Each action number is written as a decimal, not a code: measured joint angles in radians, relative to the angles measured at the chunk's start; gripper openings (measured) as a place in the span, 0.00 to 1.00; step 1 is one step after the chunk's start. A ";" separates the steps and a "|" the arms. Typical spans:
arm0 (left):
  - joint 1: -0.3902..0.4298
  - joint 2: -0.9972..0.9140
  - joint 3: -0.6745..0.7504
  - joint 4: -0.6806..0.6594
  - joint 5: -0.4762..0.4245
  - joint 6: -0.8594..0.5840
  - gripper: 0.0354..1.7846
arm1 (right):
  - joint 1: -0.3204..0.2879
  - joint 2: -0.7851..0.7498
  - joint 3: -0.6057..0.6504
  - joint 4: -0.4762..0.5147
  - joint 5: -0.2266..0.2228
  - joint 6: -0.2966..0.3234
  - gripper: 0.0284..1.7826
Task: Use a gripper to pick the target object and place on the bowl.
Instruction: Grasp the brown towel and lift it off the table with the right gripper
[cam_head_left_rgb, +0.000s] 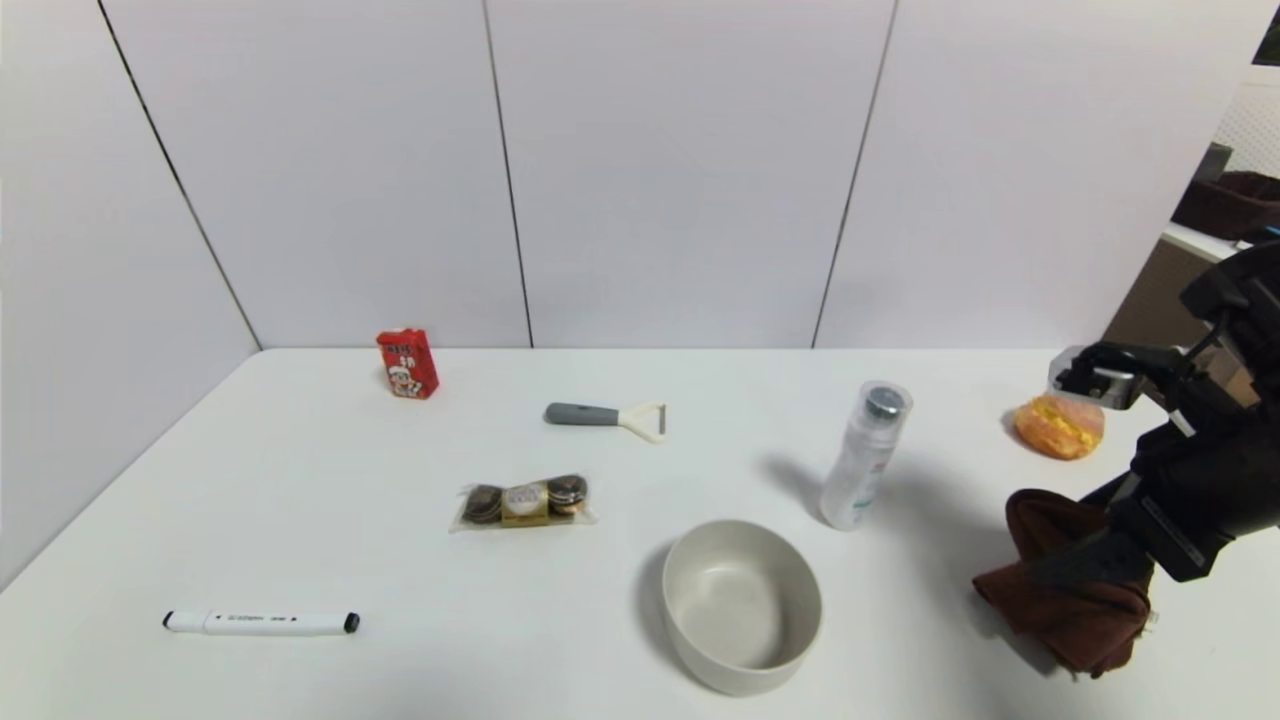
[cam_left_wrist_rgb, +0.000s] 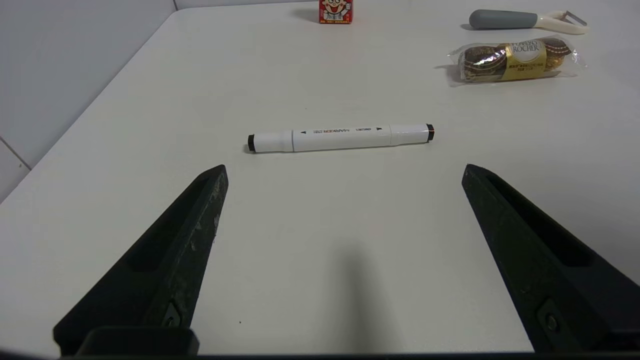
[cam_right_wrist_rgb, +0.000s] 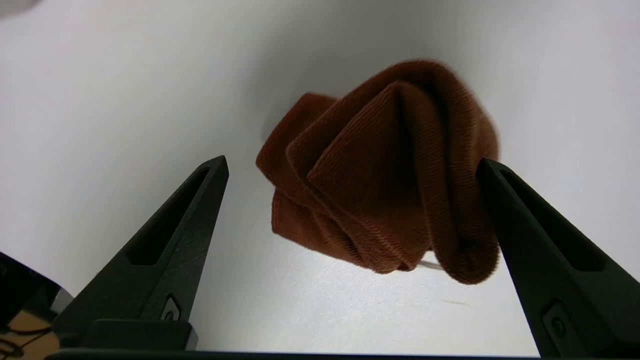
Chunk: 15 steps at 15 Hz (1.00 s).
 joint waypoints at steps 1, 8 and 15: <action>0.000 0.000 0.000 0.000 0.000 0.000 0.94 | 0.001 0.005 0.023 -0.001 0.000 0.000 0.96; 0.000 0.000 0.000 0.000 0.000 0.000 0.94 | 0.002 -0.013 0.230 -0.176 -0.004 -0.051 0.96; 0.000 0.000 0.000 0.000 0.000 0.000 0.94 | -0.002 -0.028 0.252 -0.231 -0.090 -0.091 0.96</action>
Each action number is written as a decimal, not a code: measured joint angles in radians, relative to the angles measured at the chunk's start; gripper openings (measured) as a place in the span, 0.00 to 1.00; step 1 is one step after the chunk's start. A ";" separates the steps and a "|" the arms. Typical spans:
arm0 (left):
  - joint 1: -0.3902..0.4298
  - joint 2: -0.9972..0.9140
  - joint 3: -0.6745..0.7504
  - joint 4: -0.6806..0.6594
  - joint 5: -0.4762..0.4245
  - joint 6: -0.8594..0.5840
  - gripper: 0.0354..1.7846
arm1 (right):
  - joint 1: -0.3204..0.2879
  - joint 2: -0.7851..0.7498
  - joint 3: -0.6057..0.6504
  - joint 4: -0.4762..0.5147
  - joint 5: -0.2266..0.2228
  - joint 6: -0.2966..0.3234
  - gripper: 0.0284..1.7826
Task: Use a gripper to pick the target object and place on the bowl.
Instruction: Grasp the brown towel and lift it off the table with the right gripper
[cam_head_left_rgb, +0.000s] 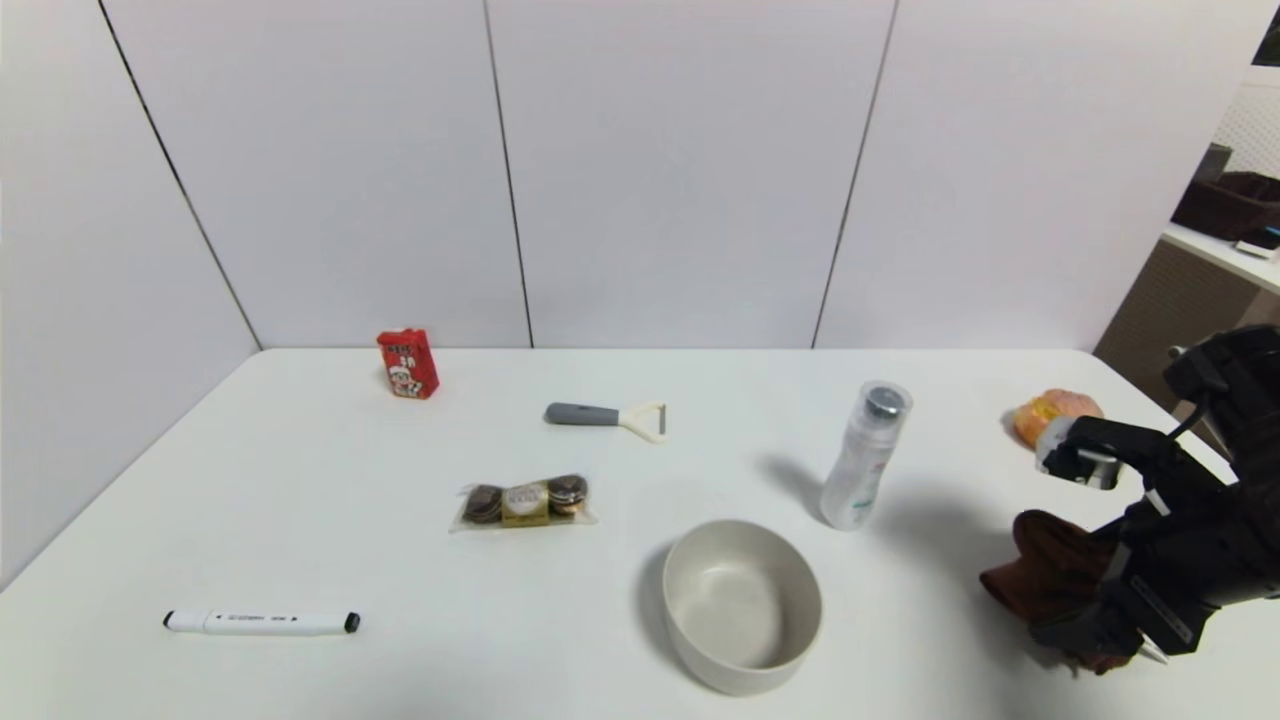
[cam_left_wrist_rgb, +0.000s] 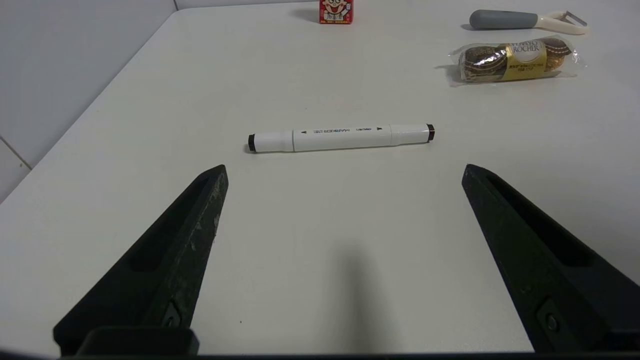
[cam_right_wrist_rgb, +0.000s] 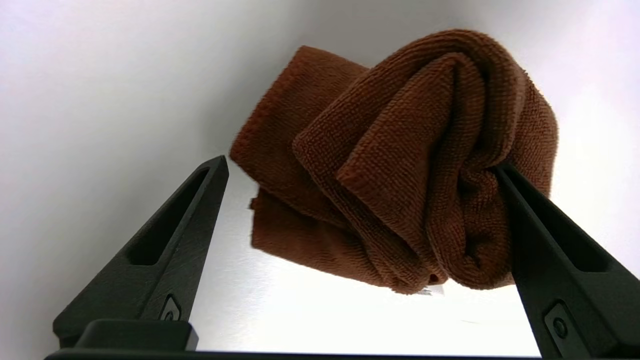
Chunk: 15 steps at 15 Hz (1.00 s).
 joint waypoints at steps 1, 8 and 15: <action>0.000 0.000 0.000 0.000 0.000 0.000 0.94 | 0.000 -0.002 0.006 -0.003 -0.024 -0.015 0.96; 0.000 0.000 0.000 0.000 0.000 0.000 0.94 | 0.001 -0.001 0.045 -0.035 -0.100 -0.069 0.96; 0.000 0.000 0.000 0.000 0.000 0.000 0.94 | -0.008 0.001 0.051 -0.046 -0.108 -0.070 0.61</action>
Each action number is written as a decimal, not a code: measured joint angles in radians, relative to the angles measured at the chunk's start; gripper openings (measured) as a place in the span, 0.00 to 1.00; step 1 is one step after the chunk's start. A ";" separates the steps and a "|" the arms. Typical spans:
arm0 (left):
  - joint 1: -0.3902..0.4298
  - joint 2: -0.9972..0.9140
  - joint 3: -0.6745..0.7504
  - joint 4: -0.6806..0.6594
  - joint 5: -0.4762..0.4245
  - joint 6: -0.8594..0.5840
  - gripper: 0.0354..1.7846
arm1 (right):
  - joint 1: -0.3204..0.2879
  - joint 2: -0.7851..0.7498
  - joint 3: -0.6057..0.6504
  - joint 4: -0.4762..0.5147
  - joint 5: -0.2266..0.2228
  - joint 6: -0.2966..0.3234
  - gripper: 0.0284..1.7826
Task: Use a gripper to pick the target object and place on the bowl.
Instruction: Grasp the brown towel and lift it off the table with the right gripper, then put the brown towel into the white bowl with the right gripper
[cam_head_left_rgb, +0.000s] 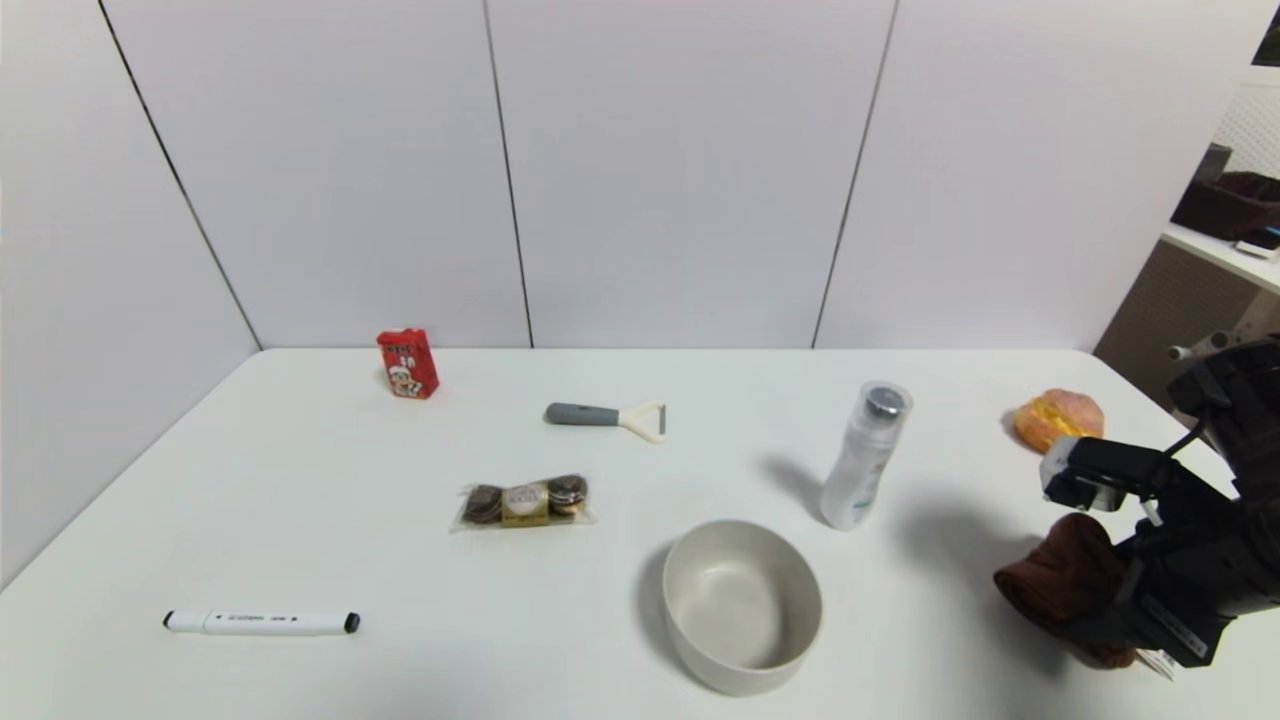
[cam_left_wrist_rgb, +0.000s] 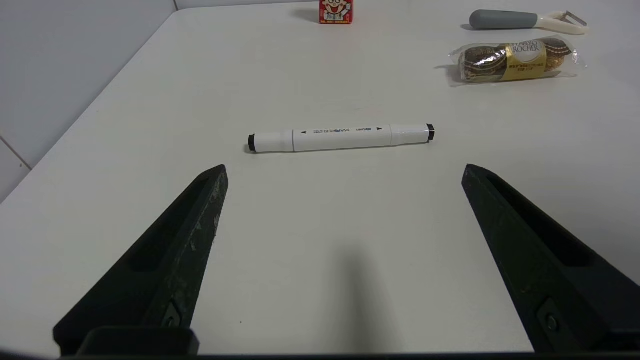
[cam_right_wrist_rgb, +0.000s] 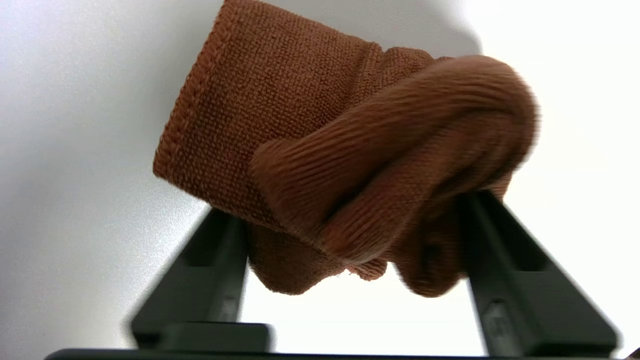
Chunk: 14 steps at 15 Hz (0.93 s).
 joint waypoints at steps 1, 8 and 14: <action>0.000 0.000 0.000 0.000 0.000 0.000 0.94 | 0.000 0.000 0.002 -0.001 0.000 0.000 0.55; 0.000 0.000 0.000 0.000 0.000 0.000 0.94 | -0.001 -0.019 -0.016 0.018 0.004 0.004 0.34; 0.000 0.000 0.000 0.000 0.000 0.000 0.94 | 0.042 -0.097 -0.075 0.051 0.035 0.004 0.32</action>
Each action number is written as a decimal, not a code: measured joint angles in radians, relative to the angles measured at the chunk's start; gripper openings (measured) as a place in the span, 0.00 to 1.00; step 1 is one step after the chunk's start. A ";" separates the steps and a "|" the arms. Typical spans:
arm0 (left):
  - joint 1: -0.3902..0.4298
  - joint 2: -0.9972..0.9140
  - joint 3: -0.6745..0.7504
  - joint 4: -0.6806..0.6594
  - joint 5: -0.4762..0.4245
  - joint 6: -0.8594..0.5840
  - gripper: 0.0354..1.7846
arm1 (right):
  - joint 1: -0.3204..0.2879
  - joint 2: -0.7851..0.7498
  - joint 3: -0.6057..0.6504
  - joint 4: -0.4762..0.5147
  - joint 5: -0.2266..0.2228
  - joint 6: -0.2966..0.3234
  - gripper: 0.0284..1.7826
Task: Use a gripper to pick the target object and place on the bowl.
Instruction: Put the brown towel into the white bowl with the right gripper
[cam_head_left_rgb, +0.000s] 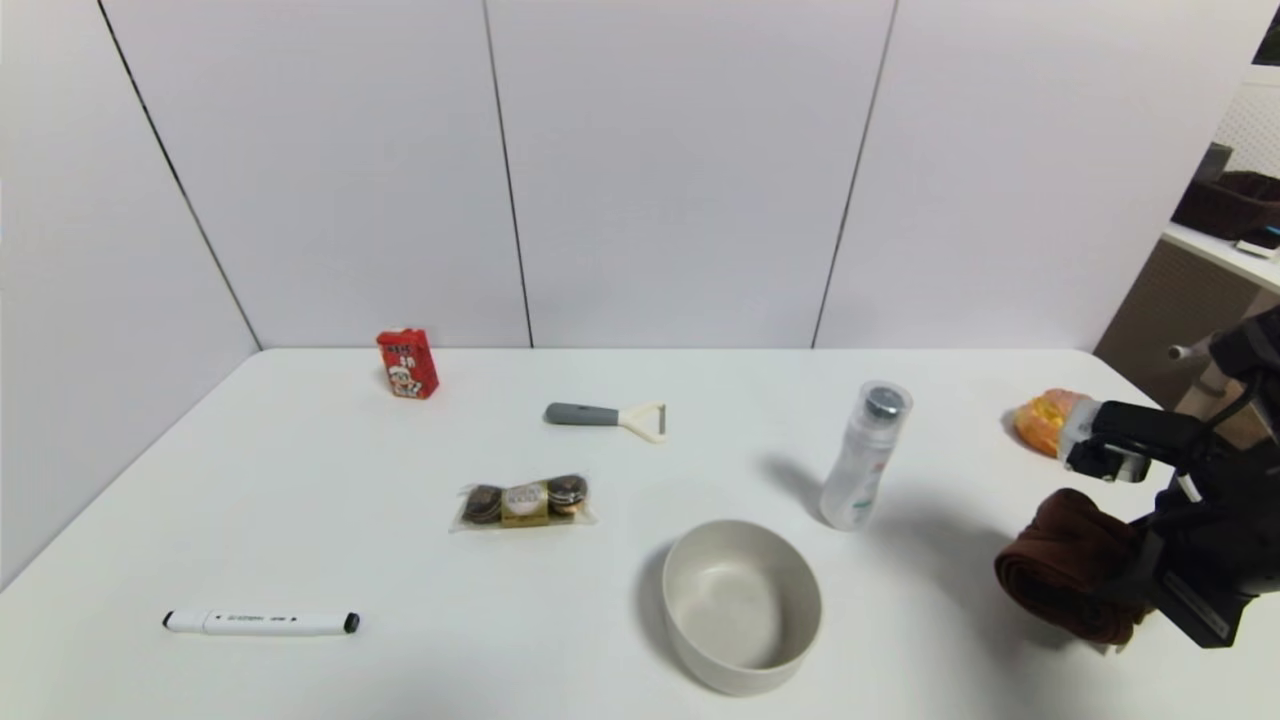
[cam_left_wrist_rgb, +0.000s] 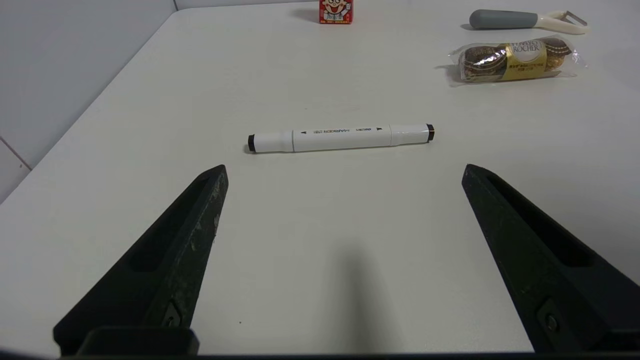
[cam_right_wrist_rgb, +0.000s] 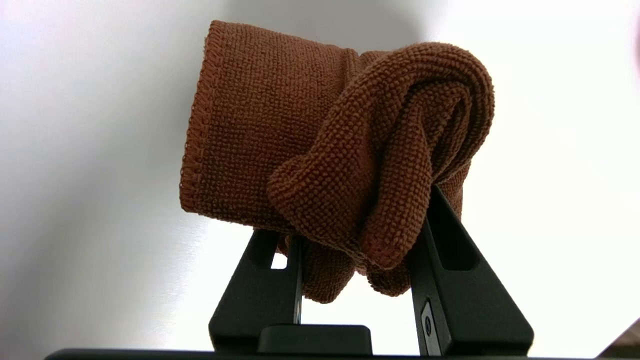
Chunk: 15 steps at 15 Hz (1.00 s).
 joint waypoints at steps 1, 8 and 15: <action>0.000 0.000 0.000 0.000 0.000 0.000 0.94 | 0.016 -0.020 -0.011 0.011 0.015 0.000 0.32; 0.000 0.000 0.000 0.000 0.000 0.000 0.94 | 0.172 -0.135 -0.102 0.037 0.201 -0.004 0.32; 0.000 0.000 0.000 0.000 0.000 0.000 0.94 | 0.346 -0.111 -0.193 0.036 0.379 -0.068 0.32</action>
